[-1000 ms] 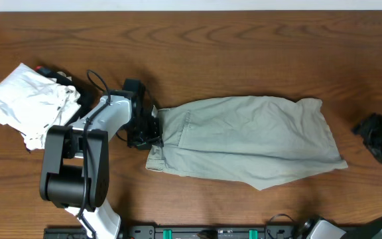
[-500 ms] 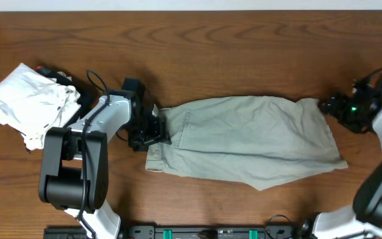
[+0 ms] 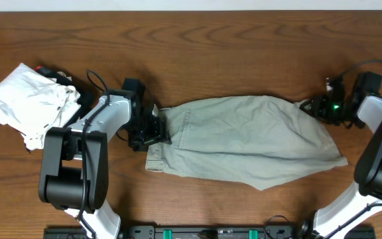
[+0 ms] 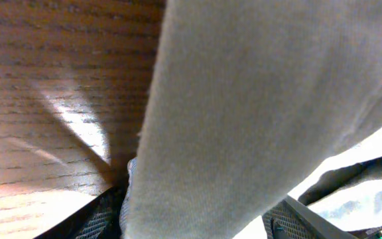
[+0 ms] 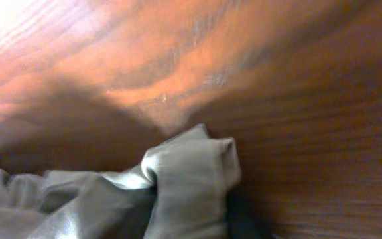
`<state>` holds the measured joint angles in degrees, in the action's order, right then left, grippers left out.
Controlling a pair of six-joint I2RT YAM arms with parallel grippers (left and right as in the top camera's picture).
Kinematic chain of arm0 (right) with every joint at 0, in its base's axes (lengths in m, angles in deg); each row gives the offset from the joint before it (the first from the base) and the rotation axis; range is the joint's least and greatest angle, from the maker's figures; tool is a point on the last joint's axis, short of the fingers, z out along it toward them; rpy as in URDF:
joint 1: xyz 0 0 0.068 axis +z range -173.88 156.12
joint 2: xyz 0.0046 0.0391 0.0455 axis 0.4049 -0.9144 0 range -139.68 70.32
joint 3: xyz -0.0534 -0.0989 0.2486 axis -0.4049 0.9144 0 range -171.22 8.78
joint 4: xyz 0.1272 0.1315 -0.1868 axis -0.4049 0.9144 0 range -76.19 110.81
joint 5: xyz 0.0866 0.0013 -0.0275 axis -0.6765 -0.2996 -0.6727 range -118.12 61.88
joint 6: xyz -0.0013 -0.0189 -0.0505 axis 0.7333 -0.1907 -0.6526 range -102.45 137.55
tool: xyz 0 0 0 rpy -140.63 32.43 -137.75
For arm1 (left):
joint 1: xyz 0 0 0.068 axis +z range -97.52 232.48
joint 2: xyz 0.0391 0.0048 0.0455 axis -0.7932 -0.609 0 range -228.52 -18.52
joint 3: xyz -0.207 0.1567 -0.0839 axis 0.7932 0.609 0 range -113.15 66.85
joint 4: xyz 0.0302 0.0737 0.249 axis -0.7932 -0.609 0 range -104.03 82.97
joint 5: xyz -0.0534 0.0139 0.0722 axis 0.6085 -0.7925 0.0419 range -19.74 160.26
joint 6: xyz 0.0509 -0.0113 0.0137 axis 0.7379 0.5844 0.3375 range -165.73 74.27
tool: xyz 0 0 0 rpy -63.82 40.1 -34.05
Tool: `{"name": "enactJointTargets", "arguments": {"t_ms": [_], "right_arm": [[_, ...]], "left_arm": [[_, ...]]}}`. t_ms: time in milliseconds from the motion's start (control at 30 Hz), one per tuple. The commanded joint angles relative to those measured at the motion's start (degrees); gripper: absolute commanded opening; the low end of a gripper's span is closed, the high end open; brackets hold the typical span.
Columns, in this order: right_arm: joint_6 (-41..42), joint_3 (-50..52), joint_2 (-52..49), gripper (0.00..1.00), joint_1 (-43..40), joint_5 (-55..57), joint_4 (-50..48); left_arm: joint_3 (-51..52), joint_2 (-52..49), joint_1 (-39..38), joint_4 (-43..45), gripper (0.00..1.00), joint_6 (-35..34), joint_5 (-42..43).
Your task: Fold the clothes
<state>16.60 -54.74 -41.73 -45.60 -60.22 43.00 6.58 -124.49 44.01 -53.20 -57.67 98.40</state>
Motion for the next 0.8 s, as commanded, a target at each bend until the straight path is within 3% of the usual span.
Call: {"name": "enactJointTargets", "arguments": {"t_ms": [0, 233, 467, 600, 633, 700, 733, 767], "right_arm": [[-0.9, 2.1, -3.1, 0.01, 1.2, 1.1, 1.2], [3.6, -0.4, 2.4, 0.01, 0.2, 8.9, 5.8], [21.8, -4.7, 19.3, 0.01, -0.4, 41.4, 15.8], [25.4, -4.7, 26.3, 0.01, -0.4, 48.7, 16.6], [25.4, -4.7, 26.9, 0.06, -0.4, 48.6, 16.5], [25.3, -4.7, 27.1, 0.36, -0.4, 48.2, 16.7], [25.3, -4.6, 26.9, 0.44, -0.4, 48.1, 17.1], [25.3, -4.5, 26.6, 0.44, -0.4, 48.1, 17.6]], "left_arm": [[0.8, -1.4, 0.2, 0.4, 0.68, 0.7, -3.7], [0.8, -1.4, 0.2, 0.4, 0.68, 0.7, -3.7], [0.8, -1.4, 0.2, 0.4, 0.68, 0.7, -3.7], [0.8, -1.4, 0.2, 0.4, 0.68, 0.7, -3.7], [0.8, -1.4, 0.2, 0.4, 0.68, 0.7, -3.7], [0.8, -1.4, 0.2, 0.4, 0.68, 0.7, -3.7], [0.8, -1.4, 0.2, 0.4, 0.68, 0.7, -3.7], [0.8, -1.4, 0.2, 0.4, 0.68, 0.7, -3.7]]}}
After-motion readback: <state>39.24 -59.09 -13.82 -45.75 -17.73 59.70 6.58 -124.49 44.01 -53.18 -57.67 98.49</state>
